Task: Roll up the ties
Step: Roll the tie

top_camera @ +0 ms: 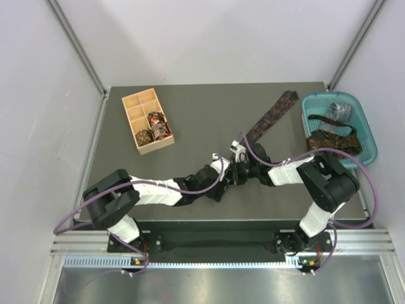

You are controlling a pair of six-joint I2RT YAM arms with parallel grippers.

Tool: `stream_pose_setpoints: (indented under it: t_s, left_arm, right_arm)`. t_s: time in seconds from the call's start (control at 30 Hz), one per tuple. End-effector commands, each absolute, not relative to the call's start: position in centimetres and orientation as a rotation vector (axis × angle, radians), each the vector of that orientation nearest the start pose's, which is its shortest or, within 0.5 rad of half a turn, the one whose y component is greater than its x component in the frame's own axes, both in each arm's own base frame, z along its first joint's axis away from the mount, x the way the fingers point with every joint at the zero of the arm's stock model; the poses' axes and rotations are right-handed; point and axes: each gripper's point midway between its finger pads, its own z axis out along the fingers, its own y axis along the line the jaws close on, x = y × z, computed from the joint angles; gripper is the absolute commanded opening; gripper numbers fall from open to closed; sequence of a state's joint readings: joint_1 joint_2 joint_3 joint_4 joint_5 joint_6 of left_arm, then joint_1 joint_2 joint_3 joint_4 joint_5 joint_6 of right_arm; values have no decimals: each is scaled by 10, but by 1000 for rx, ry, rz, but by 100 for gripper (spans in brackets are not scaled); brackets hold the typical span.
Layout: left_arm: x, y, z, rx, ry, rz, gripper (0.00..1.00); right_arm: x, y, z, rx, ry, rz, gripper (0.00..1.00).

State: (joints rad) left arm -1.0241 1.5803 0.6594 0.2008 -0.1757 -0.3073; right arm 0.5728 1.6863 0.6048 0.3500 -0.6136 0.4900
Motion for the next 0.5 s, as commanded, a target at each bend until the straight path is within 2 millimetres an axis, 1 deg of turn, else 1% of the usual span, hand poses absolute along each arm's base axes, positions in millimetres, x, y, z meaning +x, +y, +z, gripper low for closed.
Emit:
stream_pose_setpoints:
  t_s: [0.0,0.1,0.17,0.2,0.27,0.4,0.47]
  left_arm:
    - [216,-329,35,725,2202,-552,66]
    - [217,-333,35,737,2215,-571,65]
    - [218,-331,30,734,2244,-589,64]
    - [218,-333,31,734,2251,-608,61]
    - [216,-330,25,739,2287,-605,56]
    - [209,-326,18,737,2339,-598,57]
    - [206,-326,15,747,2366,-599,56]
  right_arm:
    - [234,277,9,-436,2463,1154,1]
    - [235,278,9,-439,2459,1154,1]
    - [234,278,9,-440,2460,1157,1]
    - [234,277,9,-439,2461,1155,1]
    - [234,278,10,-437,2458,1155,1]
    - [234,277,11,-441,2455,1154,0]
    - [234,277,11,-438,2457,1152,1]
